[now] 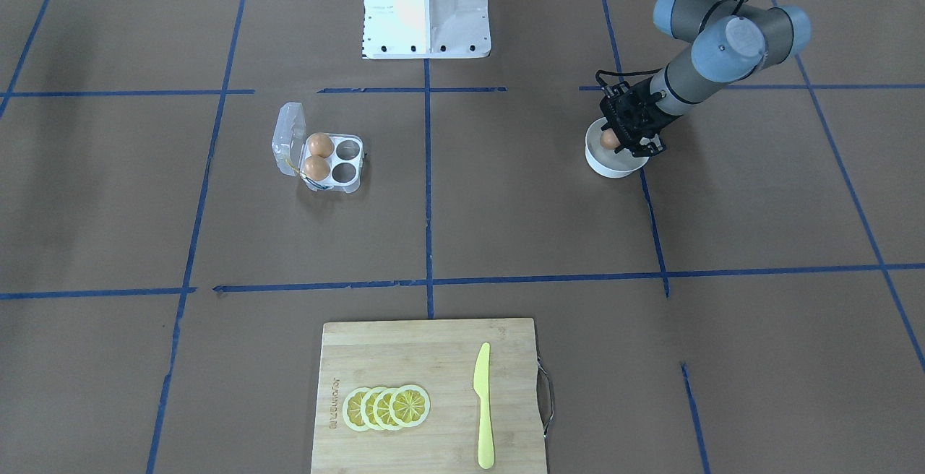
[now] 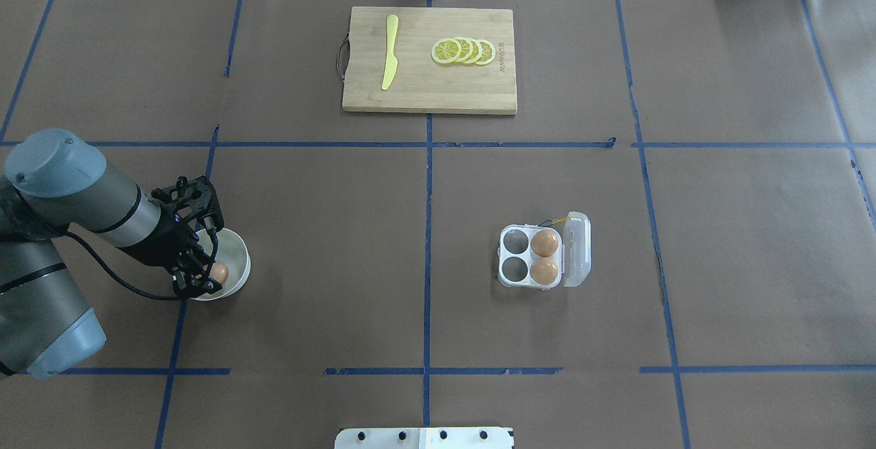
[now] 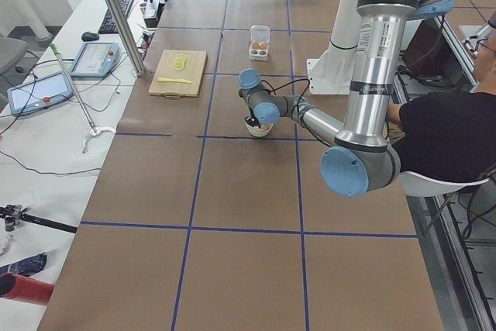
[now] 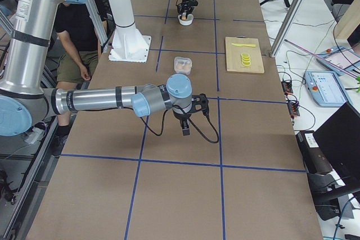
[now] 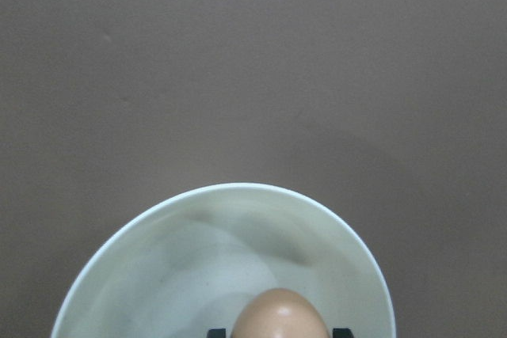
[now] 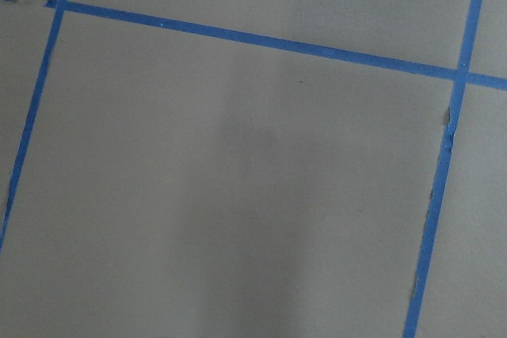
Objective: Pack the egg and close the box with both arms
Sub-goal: 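Close the left gripper on the brown egg inside the bowl, then lift the egg and carry it with the left gripper to the carton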
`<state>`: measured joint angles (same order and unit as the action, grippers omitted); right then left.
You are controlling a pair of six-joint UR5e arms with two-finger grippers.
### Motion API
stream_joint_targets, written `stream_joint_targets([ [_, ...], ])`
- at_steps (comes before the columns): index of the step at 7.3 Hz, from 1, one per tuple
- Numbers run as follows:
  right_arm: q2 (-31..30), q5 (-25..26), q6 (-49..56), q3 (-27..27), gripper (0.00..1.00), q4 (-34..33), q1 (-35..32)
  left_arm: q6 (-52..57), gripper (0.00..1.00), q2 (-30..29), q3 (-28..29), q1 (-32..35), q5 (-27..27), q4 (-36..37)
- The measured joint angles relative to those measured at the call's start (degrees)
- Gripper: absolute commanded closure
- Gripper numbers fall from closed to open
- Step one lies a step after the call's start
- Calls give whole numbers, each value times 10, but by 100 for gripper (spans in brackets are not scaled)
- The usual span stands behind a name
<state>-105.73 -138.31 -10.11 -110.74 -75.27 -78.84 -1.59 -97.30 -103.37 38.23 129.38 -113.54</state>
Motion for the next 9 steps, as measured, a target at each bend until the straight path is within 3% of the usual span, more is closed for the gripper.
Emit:
stream_joint_targets([
  [3, 1, 0, -1, 0, 0, 0, 0, -13, 100, 0, -38, 27, -1, 2],
  [5, 1, 0, -1, 0, 0, -1, 0, -97, 100, -30, -43, 29, -11, 4],
  [7, 1, 0, -1, 0, 0, 0, 0, -226, 100, -101, -36, -3, -43, 26],
  [9, 1, -1, 0, 0, 0, 0, 0, -350, 100, -215, 15, -51, -88, 66],
])
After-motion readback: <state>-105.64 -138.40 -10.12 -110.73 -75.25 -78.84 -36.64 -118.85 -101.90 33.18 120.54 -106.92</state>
